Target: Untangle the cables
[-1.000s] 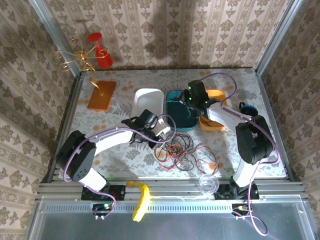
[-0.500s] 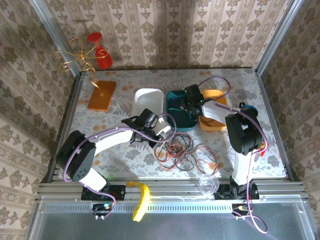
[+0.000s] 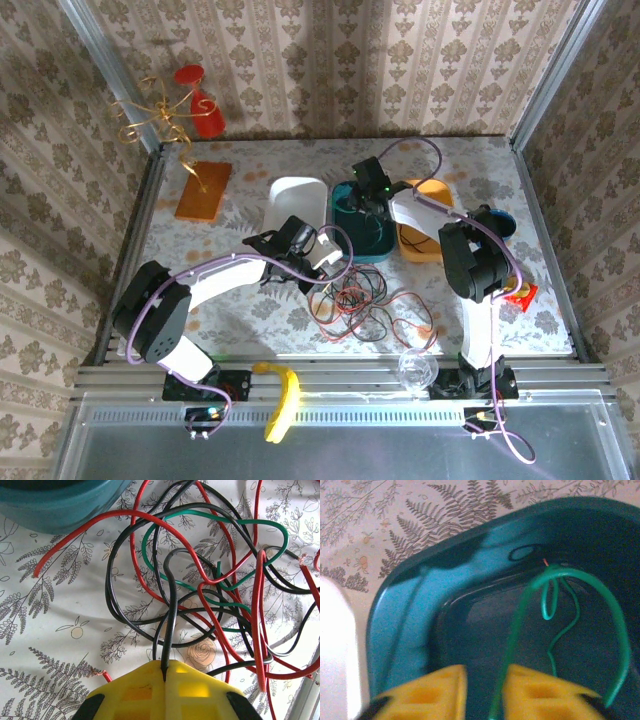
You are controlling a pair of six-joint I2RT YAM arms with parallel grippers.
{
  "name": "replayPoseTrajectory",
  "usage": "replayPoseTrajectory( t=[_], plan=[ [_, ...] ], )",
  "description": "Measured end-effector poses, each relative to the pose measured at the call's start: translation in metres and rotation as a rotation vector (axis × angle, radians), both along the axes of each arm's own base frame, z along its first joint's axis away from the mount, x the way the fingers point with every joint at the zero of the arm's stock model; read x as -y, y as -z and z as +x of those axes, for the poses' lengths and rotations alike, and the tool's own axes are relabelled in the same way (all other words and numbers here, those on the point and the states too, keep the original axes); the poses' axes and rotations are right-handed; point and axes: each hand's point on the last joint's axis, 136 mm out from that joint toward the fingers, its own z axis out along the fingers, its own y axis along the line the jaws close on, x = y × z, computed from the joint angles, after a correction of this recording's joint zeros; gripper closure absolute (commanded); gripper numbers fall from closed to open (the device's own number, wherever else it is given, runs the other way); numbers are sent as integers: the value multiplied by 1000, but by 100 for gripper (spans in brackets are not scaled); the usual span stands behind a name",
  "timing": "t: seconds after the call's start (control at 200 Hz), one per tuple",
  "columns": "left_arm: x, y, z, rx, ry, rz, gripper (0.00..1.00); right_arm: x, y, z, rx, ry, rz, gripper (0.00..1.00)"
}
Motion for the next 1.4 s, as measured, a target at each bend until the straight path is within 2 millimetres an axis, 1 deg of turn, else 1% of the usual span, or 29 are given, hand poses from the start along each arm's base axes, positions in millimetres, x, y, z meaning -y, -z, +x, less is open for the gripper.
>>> replayPoseTrajectory(
  t=[0.1,0.19,0.27,0.335,0.475,0.55,0.63,0.695,0.76,0.86,0.91,0.95,0.99,1.04,1.105,1.165,1.21,1.24,1.3,1.4],
  plan=[
    [0,0,0,-2,0,2,100,3,-5,0,7,-20,-50,34],
    [0,-1,0,-2,0,1,100,9,-7,-3,3,-26,-94,33],
    [0,-2,0,-3,1,3,100,13,-15,-5,13,-41,-120,32],
    [1,-3,0,-2,1,2,100,14,-28,-5,36,-54,-126,32],
    [1,-3,1,-1,1,0,100,17,-65,-13,107,-74,-117,32],
    [1,-3,1,-1,1,0,100,21,-85,-25,139,-85,-105,33],
    [2,-3,1,-1,2,1,100,26,-98,-41,157,-97,-87,33],
    [2,-3,2,-1,2,1,100,29,-102,-59,157,-120,-66,34],
    [2,-2,2,-2,2,1,100,30,-102,-84,142,-165,-40,35],
    [3,-2,2,-3,3,0,100,30,-92,-129,86,-246,-15,35],
    [3,-2,2,-3,4,-1,100,29,-81,-153,37,-292,-13,35],
    [3,-2,2,-3,4,-1,100,27,-72,-168,-1,-320,-15,35],
    [3,-2,2,-3,4,-2,100,27,-58,-184,-51,-344,-22,35],
    [4,-2,2,-5,5,-3,100,28,-40,-199,-109,-365,-34,35],
    [4,-1,3,-7,6,-3,100,32,-16,-213,-182,-373,-53,36],
    [5,-2,3,-5,6,-4,100,38,3,-222,-244,-370,-75,37],
    [6,-2,4,-3,7,-6,100,39,14,-224,-279,-370,-87,41],
    [6,-3,4,-2,7,-7,100,38,21,-225,-302,-372,-91,44],
    [6,-3,4,-4,9,-8,100,37,34,-226,-337,-387,-100,57],
    [6,-3,3,-4,10,-8,100,31,48,-227,-375,-416,-91,95]
  ],
)
